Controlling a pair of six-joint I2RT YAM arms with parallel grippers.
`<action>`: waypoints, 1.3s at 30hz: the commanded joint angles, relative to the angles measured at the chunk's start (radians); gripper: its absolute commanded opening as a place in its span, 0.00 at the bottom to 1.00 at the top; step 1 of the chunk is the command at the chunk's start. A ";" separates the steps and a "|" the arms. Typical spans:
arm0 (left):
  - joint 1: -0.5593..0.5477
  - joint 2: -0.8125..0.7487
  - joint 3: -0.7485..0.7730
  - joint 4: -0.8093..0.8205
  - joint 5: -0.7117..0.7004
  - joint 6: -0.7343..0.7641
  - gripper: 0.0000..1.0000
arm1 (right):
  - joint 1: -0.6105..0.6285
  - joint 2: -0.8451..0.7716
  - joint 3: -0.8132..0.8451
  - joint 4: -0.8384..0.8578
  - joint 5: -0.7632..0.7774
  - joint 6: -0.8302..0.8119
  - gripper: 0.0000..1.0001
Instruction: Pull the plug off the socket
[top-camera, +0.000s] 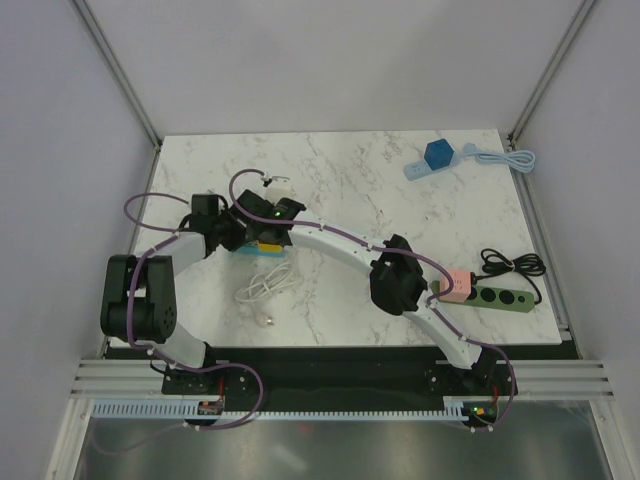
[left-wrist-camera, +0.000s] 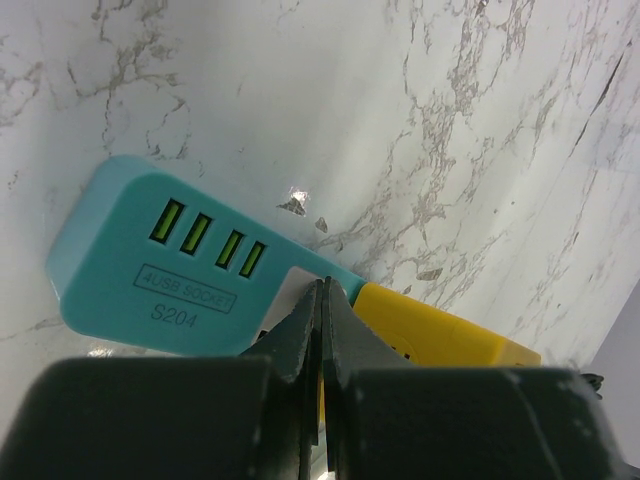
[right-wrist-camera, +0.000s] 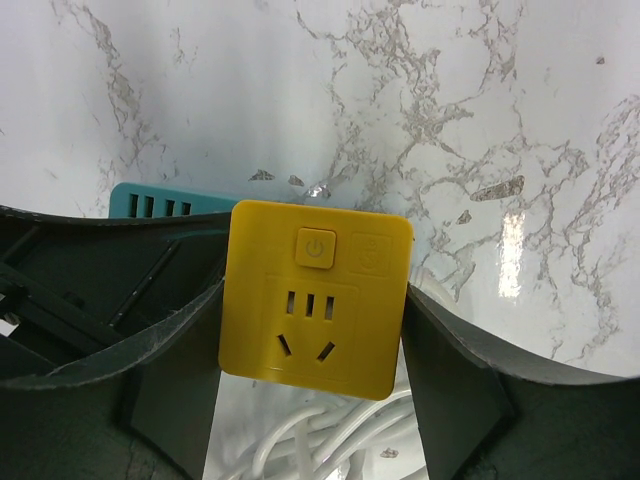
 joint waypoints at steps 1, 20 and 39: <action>-0.010 0.043 -0.042 -0.164 -0.110 0.074 0.02 | 0.028 -0.116 0.122 0.179 0.048 0.000 0.00; 0.008 -0.084 0.034 -0.180 -0.033 0.172 0.04 | 0.025 -0.274 -0.184 0.253 0.055 -0.052 0.00; 0.111 -0.366 -0.036 -0.149 0.209 0.055 0.74 | -0.061 -0.464 -0.584 0.478 -0.076 -0.078 0.00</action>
